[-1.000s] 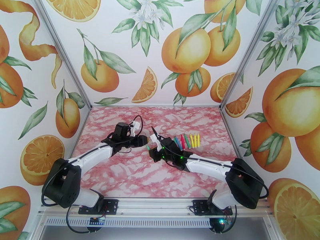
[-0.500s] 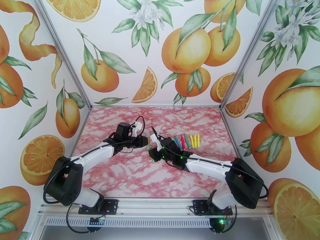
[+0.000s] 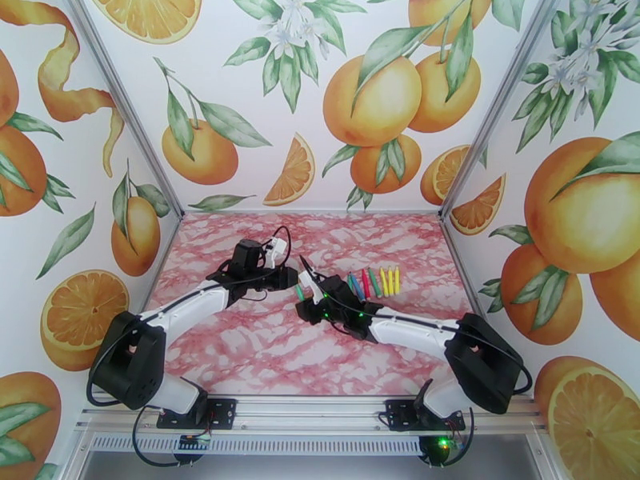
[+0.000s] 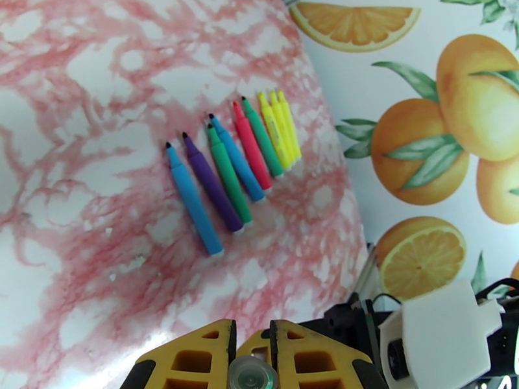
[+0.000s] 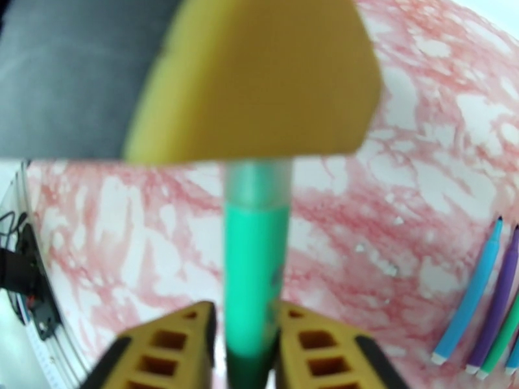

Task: Open the pen caps

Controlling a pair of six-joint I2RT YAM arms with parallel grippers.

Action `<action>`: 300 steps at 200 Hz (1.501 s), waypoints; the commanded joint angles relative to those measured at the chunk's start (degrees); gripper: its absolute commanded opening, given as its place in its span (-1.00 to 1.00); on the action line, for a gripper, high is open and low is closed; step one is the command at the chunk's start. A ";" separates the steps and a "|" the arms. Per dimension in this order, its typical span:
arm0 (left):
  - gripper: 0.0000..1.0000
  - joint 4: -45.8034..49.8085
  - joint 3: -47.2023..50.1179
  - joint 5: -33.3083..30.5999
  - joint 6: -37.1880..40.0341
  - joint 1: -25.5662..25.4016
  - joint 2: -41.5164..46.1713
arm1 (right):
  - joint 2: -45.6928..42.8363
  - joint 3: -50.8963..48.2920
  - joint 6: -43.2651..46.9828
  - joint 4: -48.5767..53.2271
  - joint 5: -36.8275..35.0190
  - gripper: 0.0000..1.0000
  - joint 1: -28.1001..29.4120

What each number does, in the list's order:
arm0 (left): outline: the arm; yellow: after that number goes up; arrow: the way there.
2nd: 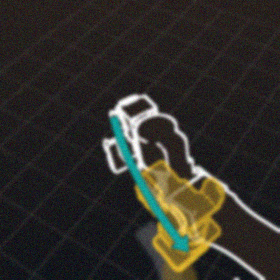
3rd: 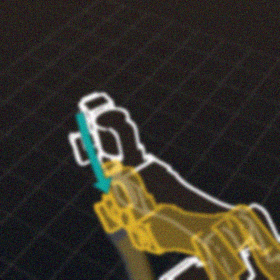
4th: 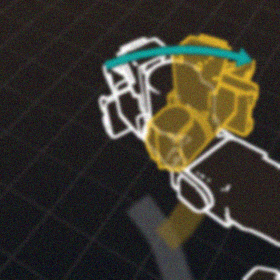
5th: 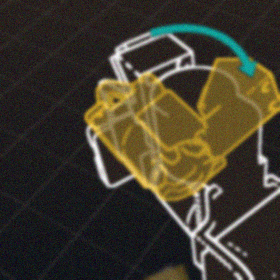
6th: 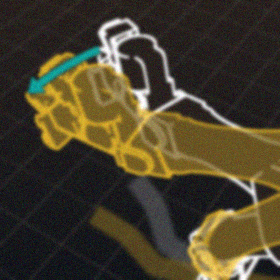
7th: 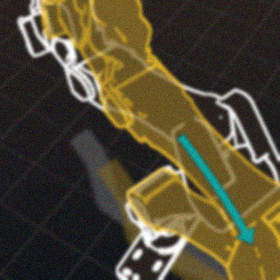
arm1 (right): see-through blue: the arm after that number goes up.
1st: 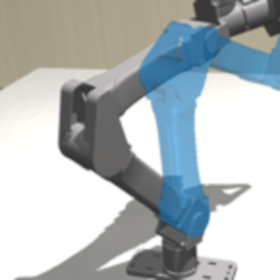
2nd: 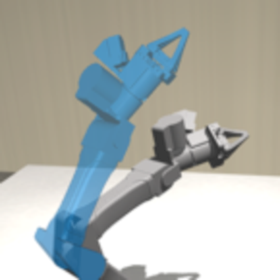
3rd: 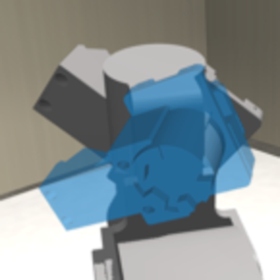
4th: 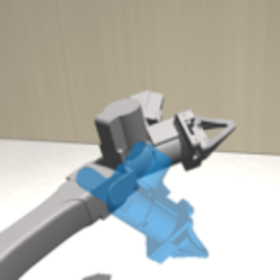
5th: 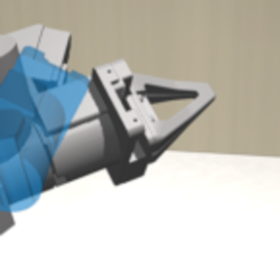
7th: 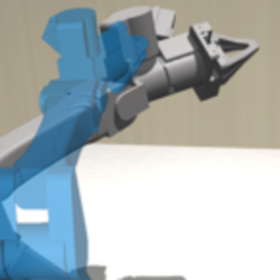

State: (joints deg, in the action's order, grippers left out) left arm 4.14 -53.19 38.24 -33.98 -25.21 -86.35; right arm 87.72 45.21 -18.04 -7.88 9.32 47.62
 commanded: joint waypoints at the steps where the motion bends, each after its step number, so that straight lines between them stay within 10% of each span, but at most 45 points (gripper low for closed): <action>1: -0.98 0.60 -2.36 0.83 1.51 -0.17 -0.32 | 0.23 0.80 0.77 -2.36 1.49 -0.65 0.03; 85: -1.00 0.51 -3.23 -2.68 1.44 0.85 0.54 | -1.10 -2.95 2.73 -4.23 1.05 -1.00 0.14; 300: -1.00 -4.13 -2.97 -2.57 -3.97 9.68 4.10 | -16.23 -17.70 7.13 -9.73 -3.00 -1.00 1.77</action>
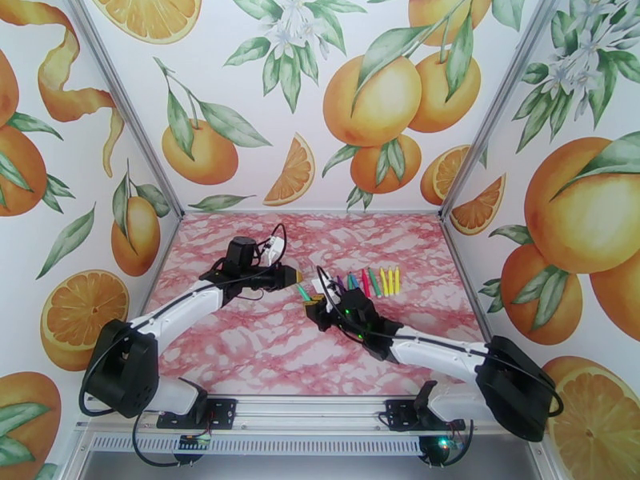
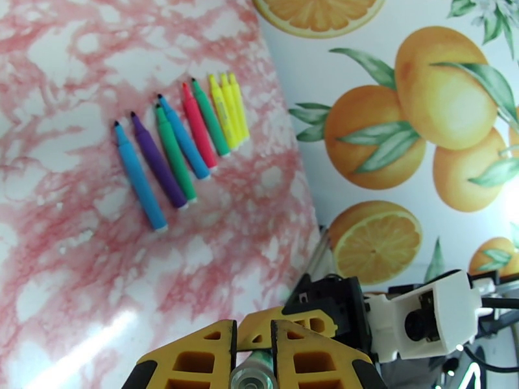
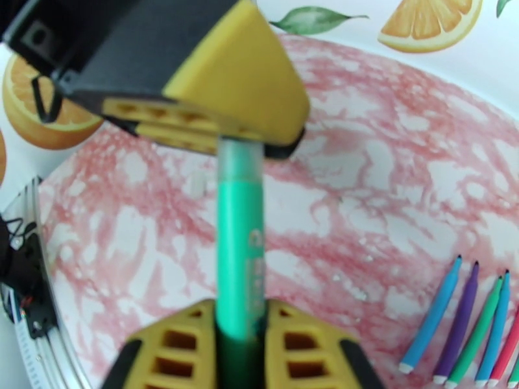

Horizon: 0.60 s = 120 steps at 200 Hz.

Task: Open the pen caps

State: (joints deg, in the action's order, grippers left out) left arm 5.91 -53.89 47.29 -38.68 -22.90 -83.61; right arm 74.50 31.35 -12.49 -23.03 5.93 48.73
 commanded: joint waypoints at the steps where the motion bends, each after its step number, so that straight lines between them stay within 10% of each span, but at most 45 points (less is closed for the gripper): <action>1: -1.00 -5.90 -2.27 -11.61 0.63 7.39 1.36 | -3.02 -3.84 1.54 5.43 0.39 -1.00 0.66; 85: -1.00 -6.12 -2.62 -10.03 -0.02 9.45 0.74 | -7.35 -5.48 2.02 4.71 -0.75 -1.00 0.68; 120: -1.00 6.46 -5.88 -14.16 8.29 8.73 0.38 | -4.76 -1.70 1.11 9.77 -12.40 -1.00 0.46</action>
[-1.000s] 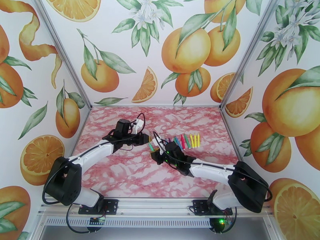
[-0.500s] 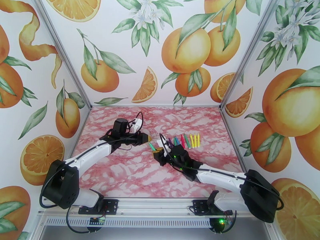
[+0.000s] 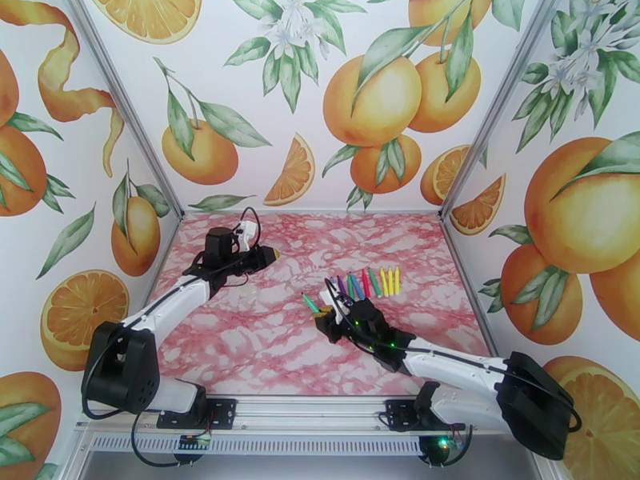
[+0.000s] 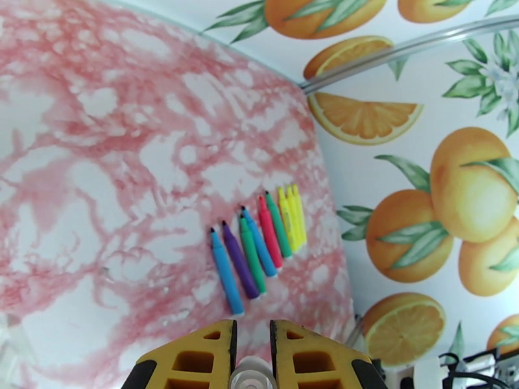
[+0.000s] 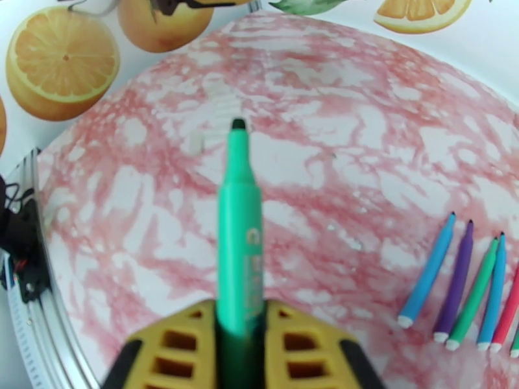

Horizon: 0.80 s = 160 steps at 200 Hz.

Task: Open the pen caps

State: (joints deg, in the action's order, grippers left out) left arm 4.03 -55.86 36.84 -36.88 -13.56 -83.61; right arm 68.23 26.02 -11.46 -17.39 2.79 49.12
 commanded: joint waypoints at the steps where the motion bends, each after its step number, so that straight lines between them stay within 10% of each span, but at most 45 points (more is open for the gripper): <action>1: -1.00 8.79 -4.00 -3.93 6.75 -0.60 0.38 | 1.62 3.84 0.06 4.39 -9.49 -1.00 0.04; 64: -1.00 29.01 -9.50 -17.53 19.23 -4.95 -1.61 | 14.36 15.21 -4.53 11.21 -15.52 -1.00 -1.55; 160: -1.00 33.41 -9.84 -28.22 23.30 -6.94 -9.80 | 29.42 27.75 -10.01 21.01 -23.66 -1.00 -1.93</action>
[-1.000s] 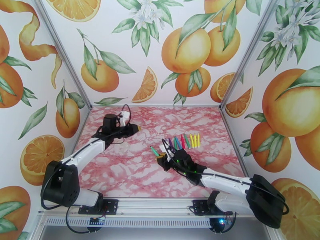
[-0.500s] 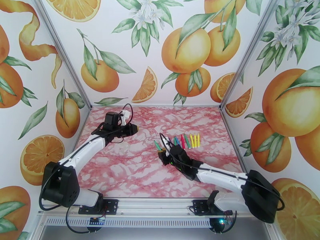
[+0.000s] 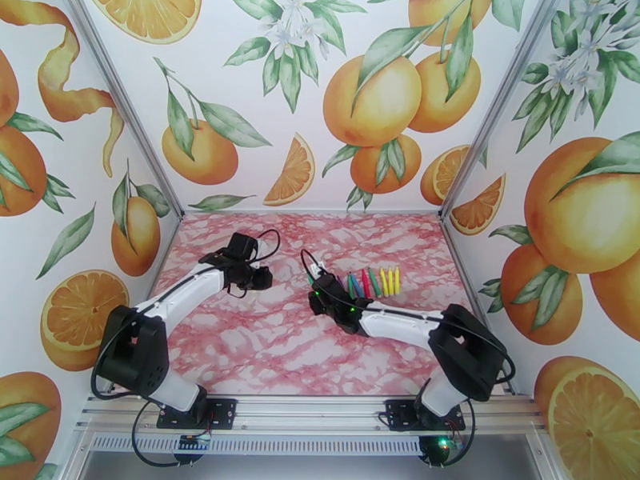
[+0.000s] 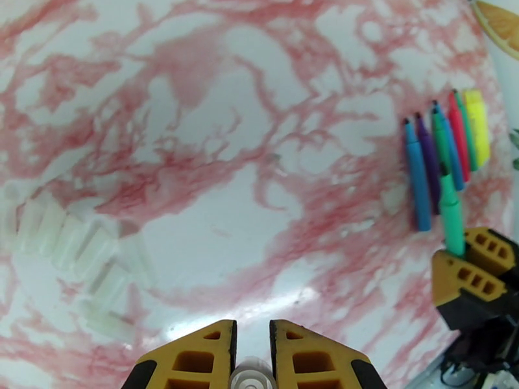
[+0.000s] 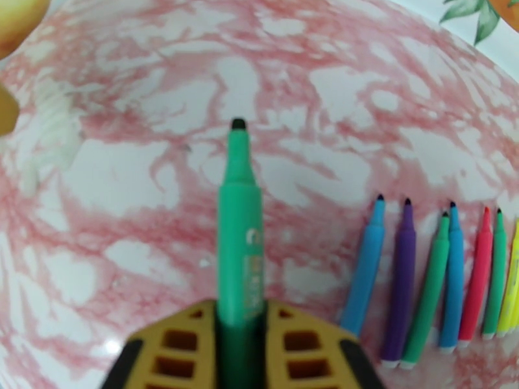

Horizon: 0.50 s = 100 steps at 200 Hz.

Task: Open the pen caps

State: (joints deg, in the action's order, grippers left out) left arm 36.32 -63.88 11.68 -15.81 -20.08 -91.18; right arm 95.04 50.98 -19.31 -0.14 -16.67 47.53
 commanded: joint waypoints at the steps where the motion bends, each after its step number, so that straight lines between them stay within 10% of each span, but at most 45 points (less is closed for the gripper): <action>1: -1.00 1.13 -1.84 -3.06 2.21 -0.41 -2.38 | 2.69 2.84 -2.19 3.85 -4.27 -1.00 -0.33; 100: -1.00 2.25 -4.45 -5.50 3.60 -2.17 -11.24 | 8.54 4.78 -3.53 5.38 -5.86 -1.00 -1.47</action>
State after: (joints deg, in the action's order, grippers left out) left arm 37.34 -65.93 7.40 -13.17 -21.71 -100.82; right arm 101.69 53.71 -21.71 3.53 -20.67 46.48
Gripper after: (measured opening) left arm 0.168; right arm 0.174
